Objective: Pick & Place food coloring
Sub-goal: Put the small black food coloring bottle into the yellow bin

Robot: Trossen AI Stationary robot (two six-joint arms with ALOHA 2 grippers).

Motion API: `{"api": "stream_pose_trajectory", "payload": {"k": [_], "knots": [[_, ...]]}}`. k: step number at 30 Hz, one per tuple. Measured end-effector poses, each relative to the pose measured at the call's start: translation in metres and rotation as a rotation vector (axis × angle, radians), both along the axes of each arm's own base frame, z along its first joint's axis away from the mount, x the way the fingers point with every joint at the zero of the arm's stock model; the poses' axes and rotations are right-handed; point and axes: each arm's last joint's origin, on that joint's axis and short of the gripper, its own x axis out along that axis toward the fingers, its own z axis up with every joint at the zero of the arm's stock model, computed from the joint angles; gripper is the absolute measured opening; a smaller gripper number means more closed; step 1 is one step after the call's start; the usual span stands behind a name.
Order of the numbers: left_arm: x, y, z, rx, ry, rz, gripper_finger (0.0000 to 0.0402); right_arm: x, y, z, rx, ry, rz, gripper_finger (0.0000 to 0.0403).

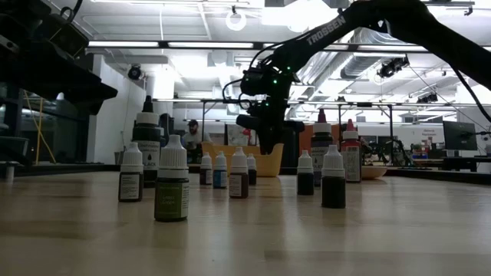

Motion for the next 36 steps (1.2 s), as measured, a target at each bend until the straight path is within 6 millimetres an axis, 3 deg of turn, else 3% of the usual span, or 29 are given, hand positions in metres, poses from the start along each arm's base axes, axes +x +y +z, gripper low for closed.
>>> {"api": "stream_pose_trajectory", "payload": {"k": [36], "knots": [[0.0000, 0.0000, -0.0001, 0.000, 0.000, 0.000, 0.0163, -0.0007, 0.0011, -0.0014, 0.011, 0.001, 0.013, 0.0071]]}}
